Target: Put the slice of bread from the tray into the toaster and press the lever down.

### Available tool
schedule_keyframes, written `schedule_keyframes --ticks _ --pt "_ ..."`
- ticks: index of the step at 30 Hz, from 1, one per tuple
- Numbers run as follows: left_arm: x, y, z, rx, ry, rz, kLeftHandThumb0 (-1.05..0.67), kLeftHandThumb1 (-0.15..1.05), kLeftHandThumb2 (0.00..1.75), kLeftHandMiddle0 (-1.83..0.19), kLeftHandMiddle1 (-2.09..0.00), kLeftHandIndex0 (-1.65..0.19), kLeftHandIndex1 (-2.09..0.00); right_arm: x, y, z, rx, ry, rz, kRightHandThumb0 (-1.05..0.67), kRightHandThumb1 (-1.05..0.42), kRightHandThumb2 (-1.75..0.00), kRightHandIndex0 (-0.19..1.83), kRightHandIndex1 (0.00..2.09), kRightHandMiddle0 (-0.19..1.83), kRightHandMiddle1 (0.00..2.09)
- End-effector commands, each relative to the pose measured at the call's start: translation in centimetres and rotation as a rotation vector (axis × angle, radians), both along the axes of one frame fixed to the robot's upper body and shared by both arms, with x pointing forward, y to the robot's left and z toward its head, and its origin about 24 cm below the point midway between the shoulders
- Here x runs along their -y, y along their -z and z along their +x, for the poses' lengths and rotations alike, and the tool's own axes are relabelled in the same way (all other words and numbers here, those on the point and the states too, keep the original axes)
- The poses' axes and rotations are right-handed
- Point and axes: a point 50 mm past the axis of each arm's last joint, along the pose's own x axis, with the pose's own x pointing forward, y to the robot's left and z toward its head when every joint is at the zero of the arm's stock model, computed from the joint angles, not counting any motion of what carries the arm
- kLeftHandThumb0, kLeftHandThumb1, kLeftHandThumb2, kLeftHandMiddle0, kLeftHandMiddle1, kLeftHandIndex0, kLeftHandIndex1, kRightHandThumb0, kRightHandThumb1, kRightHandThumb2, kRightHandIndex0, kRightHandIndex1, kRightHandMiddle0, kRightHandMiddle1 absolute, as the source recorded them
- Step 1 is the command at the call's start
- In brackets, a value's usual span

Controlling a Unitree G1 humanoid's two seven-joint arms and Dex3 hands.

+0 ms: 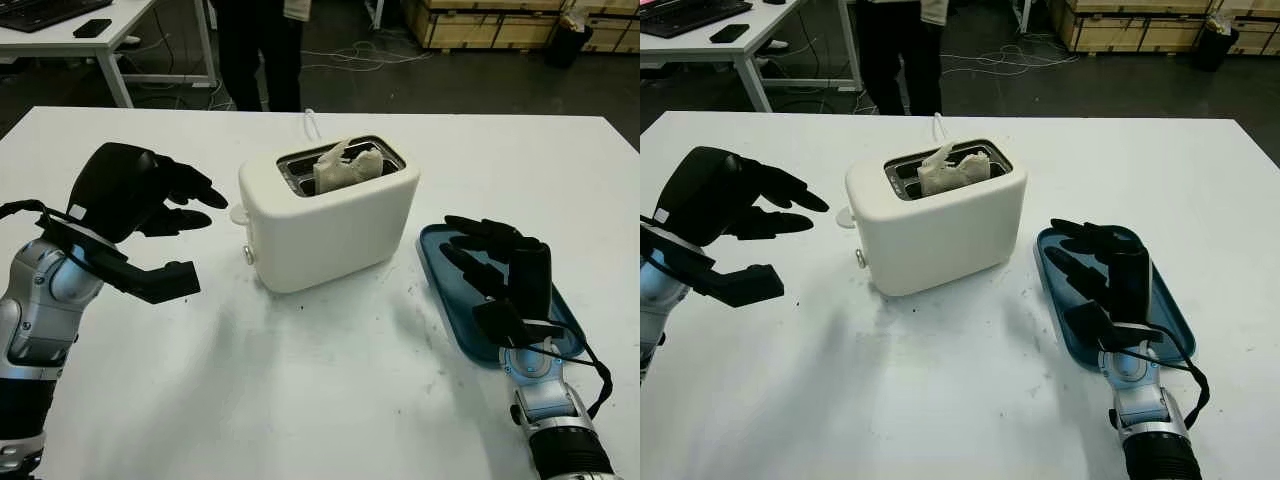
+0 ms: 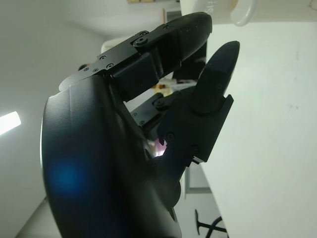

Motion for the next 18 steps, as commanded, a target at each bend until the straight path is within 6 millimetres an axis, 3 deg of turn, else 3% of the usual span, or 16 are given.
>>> schedule_keyframes --ticks 1,18 --pt "0.13 0.09 0.30 0.008 0.000 0.008 -0.30 0.73 0.01 -1.35 -0.43 -1.35 -0.04 -0.06 -0.34 0.18 0.023 0.006 0.025 -0.62 -0.80 0.00 1.12 0.30 1.13 0.00" --pt "0.78 0.99 1.14 0.006 0.026 -0.006 -0.26 0.74 0.00 -1.31 -0.46 -1.37 -0.03 -0.12 -0.26 0.14 0.022 -0.010 0.023 -0.63 -0.80 0.00 1.13 0.24 1.12 0.00"
